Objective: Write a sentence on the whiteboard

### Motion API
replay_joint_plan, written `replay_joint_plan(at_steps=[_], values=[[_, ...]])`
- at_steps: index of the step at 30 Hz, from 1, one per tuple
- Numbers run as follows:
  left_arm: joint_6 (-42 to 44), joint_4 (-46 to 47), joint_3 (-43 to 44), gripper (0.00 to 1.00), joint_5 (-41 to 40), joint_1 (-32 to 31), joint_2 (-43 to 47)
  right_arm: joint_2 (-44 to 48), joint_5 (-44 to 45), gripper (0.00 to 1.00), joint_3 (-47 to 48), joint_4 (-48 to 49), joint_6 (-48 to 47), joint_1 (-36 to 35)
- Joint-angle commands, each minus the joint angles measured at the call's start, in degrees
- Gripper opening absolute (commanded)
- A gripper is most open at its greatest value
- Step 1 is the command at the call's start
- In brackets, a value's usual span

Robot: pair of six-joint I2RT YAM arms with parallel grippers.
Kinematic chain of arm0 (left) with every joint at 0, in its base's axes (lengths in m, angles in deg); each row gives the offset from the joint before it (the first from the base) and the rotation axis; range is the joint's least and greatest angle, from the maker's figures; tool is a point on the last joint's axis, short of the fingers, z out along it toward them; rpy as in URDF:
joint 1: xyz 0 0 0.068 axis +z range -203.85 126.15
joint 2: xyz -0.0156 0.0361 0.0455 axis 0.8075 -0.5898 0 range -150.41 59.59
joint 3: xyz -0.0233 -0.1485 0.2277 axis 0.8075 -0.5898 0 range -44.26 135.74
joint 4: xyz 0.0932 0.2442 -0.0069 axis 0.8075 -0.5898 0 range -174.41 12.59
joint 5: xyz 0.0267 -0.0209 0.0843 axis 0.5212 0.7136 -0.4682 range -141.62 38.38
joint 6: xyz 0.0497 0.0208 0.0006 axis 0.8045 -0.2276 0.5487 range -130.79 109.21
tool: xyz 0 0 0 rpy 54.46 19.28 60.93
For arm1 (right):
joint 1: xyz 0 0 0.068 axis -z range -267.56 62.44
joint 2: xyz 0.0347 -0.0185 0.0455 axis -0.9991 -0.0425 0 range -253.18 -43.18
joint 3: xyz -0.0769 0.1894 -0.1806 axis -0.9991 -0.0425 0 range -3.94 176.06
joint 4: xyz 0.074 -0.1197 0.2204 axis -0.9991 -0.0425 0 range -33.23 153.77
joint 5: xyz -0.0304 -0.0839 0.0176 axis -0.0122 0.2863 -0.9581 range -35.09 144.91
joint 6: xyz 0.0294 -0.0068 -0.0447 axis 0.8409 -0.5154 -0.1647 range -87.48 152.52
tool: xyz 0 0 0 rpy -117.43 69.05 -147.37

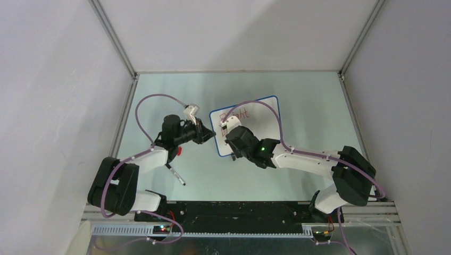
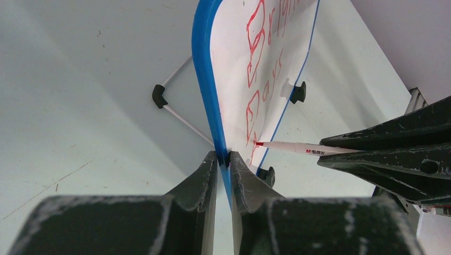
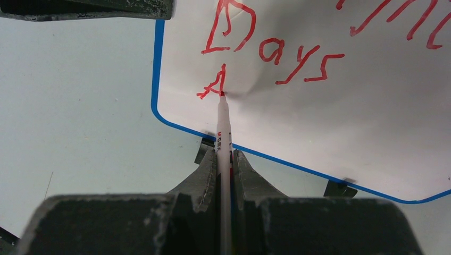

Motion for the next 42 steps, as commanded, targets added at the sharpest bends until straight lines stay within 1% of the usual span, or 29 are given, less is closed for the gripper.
replay_joint_plan(at_steps=[1,6,9,17,25,34,42], values=[[1.73,0.92,2.3,0.16,0.37,-0.36,1.88,1.84,2.15,0.0,1.23,0.65,0.11,0.84],[1.73,0.96,2.32,0.16,0.37,-0.39,1.87,4.5,-1.48,0.0,0.06,2.93,-0.47,0.55],[1.73,0.98,2.3,0.16,0.38,-0.43,1.86,7.05,-2.24,0.0,-1.08,3.79,-0.47,0.57],[1.73,0.86,2.19,0.16,0.36,-0.38,2.25,9.13,-0.91,0.0,-3.54,4.99,-0.43,1.48],[1.61,0.95,2.12,0.17,0.5,-0.39,2.3,13.74,1.49,0.0,-9.72,11.49,-0.33,1.35],[1.38,1.17,2.03,0.17,0.68,-0.4,2.54,14.45,5.03,0.0,-11.81,15.04,-1.08,0.33],[1.38,1.21,2.03,0.18,0.56,-0.35,2.49,13.55,4.0,0.0,-11.9,15.73,-1.11,0.34]])
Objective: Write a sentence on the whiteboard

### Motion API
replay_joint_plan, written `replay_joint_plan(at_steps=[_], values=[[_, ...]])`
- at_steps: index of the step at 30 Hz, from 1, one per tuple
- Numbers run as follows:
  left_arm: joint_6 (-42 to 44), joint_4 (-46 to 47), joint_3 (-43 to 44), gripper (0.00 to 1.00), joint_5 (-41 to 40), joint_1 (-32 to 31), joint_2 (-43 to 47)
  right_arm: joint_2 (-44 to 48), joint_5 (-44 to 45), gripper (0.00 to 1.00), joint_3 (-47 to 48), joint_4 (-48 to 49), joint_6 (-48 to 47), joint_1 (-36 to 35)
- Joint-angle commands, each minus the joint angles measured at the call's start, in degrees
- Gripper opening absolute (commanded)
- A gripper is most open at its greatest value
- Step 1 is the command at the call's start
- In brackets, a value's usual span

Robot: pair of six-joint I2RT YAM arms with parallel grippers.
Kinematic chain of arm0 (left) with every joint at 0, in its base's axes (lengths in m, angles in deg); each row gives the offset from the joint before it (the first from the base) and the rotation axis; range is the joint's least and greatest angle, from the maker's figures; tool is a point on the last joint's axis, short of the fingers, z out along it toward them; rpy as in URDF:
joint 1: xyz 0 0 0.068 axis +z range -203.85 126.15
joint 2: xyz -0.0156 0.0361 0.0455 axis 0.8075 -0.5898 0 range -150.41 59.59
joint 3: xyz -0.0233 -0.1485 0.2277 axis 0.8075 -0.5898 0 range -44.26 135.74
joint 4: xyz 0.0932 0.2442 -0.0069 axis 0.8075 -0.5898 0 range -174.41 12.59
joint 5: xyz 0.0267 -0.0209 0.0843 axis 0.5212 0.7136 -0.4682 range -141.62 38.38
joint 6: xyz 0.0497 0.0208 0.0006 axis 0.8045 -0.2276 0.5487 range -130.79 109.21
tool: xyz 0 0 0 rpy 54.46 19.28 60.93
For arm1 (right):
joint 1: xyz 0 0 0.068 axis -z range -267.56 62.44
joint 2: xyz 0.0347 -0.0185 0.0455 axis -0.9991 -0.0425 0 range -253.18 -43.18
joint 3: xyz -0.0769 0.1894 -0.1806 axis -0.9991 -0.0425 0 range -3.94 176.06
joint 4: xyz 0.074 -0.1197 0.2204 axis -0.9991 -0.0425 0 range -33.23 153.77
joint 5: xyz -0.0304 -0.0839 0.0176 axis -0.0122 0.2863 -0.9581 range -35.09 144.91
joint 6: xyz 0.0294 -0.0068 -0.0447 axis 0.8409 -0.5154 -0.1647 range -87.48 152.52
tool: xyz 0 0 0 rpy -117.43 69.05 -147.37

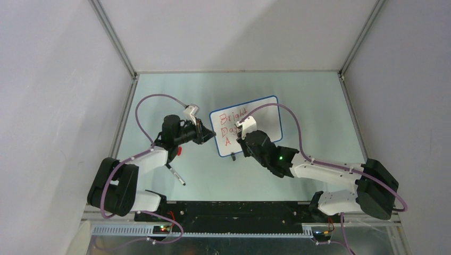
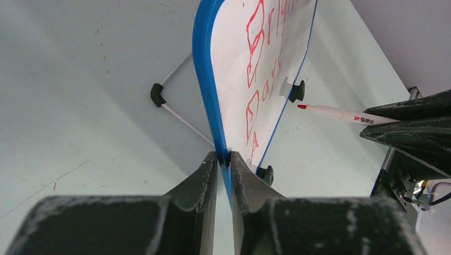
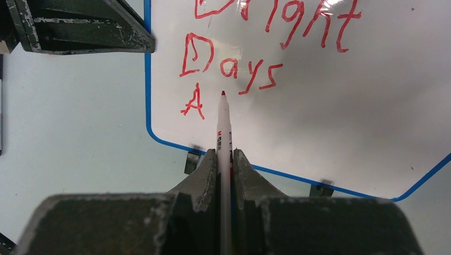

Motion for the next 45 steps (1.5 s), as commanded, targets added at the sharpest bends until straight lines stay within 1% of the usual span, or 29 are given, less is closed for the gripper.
replay_joint_plan(at_steps=[1,9,45], values=[[1.38,1.72,2.03,0.18,0.53,-0.28,2.09,0.49,0.61,0.0,0.03,3.51,-0.51,-0.13],[1.51,1.54,2.02,0.18,0.39,-0.32,2.17,-0.08,-1.13,0.0,0.04,3.25,0.15,0.9],[1.38,1.8,2.25,0.18,0.59,-0.28,1.57,-1.15,-1.9,0.0,0.03,3.13,0.94,1.28]])
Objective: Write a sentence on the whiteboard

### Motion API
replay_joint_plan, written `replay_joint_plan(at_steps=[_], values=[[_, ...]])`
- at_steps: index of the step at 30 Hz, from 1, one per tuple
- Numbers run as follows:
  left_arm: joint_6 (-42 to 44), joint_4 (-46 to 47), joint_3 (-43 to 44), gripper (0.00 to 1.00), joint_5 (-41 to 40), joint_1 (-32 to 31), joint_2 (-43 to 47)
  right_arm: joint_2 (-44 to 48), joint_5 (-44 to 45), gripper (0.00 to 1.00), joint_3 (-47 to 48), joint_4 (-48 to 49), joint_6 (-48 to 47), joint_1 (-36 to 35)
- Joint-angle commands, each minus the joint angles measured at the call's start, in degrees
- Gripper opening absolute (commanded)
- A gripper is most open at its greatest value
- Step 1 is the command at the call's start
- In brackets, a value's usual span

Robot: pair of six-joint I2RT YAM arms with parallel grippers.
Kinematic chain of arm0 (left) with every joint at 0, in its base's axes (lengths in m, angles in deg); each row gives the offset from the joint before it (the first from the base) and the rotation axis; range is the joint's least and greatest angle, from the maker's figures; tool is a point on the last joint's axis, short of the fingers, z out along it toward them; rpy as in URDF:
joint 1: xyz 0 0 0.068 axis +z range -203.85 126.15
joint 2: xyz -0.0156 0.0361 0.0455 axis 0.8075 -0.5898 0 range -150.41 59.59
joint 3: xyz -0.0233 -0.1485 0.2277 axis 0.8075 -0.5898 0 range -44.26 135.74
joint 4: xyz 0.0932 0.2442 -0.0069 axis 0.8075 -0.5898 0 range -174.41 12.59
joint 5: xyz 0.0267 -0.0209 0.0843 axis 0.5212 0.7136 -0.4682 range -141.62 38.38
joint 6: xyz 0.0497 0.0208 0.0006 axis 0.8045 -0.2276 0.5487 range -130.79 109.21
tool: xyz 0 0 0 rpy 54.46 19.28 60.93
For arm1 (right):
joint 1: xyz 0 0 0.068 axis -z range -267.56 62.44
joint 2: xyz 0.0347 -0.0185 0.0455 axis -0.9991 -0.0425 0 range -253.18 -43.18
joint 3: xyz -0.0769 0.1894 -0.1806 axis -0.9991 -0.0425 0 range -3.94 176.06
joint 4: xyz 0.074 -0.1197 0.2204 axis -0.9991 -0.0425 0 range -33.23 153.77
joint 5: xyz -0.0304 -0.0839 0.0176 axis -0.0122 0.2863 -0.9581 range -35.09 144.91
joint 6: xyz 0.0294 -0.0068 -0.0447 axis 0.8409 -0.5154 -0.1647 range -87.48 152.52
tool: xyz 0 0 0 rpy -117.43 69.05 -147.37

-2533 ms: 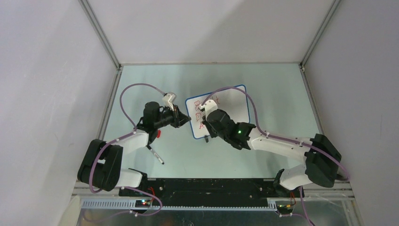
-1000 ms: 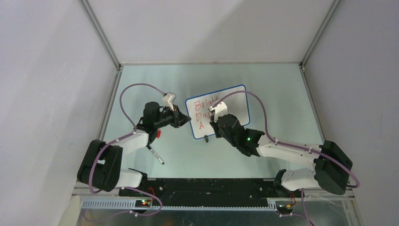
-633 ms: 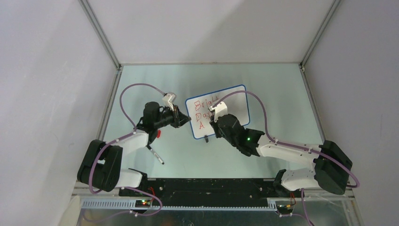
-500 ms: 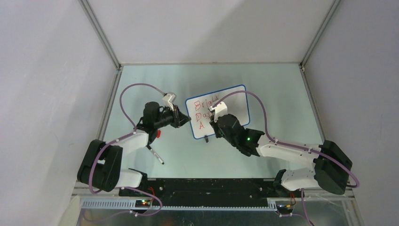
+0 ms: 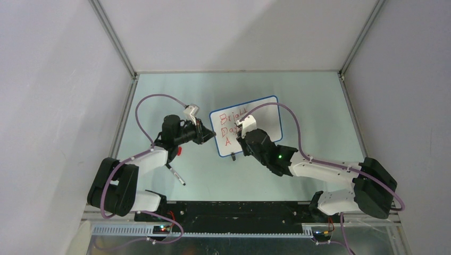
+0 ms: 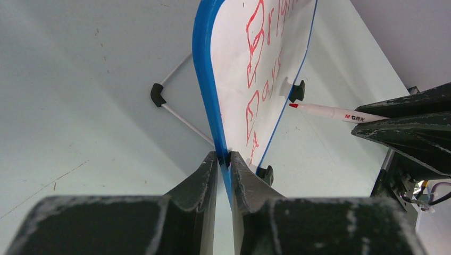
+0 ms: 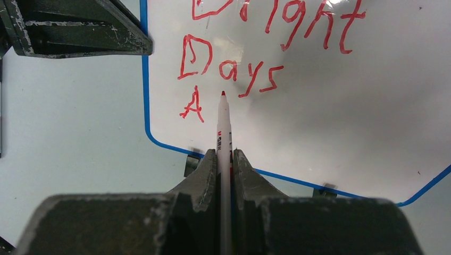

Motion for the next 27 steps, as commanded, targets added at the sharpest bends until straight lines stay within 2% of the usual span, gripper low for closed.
replay_joint_plan(at_steps=[1,27], values=[[1.38,1.8,2.23,0.18,0.53,-0.31,1.56,0.02,-0.64,0.0,0.06,1.88,0.74,0.27],[1.31,1.8,2.18,0.18,0.65,-0.31,1.67,-3.82,-3.14,0.0,1.43,0.15,1.5,0.45]])
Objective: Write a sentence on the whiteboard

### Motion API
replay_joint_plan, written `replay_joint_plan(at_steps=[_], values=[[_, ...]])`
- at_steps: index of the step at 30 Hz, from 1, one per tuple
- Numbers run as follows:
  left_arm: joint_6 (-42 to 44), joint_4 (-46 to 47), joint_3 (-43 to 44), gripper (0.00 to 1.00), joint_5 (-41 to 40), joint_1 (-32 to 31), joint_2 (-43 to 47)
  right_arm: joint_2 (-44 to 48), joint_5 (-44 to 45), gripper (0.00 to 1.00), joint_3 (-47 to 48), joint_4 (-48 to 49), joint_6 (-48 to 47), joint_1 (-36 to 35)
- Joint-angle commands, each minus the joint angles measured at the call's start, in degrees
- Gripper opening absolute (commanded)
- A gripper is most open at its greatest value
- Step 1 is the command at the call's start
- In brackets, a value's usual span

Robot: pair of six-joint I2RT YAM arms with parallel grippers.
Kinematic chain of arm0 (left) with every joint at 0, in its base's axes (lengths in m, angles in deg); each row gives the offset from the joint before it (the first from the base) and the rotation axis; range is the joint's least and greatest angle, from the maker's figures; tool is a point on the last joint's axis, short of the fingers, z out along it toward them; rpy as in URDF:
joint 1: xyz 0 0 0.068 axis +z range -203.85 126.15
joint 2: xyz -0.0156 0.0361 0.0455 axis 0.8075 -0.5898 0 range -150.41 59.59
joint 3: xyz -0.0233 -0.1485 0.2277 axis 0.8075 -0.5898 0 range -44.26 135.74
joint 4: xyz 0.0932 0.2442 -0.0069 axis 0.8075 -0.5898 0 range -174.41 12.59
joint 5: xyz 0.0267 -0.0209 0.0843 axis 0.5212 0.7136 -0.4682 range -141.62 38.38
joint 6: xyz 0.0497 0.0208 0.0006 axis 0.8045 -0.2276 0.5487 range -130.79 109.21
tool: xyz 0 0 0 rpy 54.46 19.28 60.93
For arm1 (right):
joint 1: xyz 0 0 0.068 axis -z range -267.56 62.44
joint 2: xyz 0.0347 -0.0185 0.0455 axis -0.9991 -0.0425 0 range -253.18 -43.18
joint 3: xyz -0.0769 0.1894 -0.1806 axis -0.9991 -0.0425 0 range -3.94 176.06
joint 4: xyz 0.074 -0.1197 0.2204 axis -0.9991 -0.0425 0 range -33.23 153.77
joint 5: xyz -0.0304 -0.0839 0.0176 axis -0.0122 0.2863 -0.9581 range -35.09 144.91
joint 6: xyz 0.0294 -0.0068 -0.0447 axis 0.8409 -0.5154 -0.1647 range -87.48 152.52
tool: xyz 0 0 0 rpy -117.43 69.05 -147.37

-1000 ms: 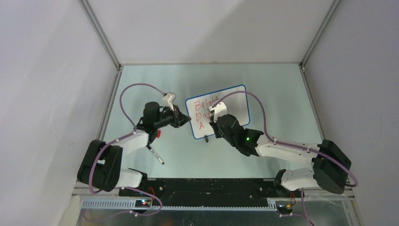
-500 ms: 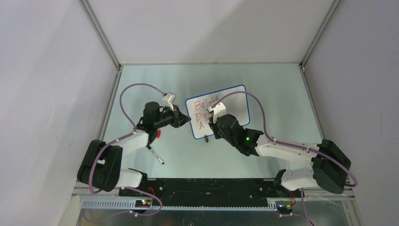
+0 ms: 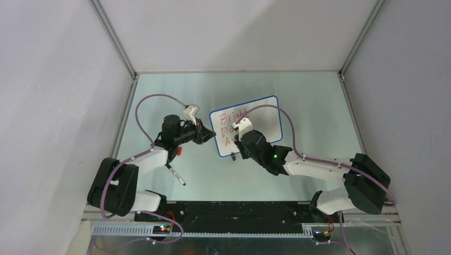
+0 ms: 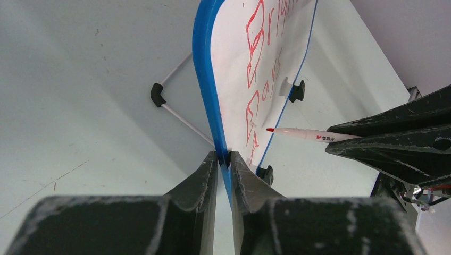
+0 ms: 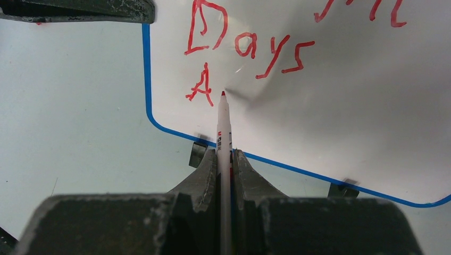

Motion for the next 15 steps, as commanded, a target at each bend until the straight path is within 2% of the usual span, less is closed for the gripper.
replay_joint_plan(at_steps=[1,15], values=[[1.3,1.8,2.15,0.18,0.69,-0.29,1.66,0.1,0.28,0.0,1.52,0.78,0.47,0.42],[1.3,1.89,2.17,0.18,0.65,-0.29,1.47,-0.39,0.21,0.0,2.87,0.68,-0.17,1.29]])
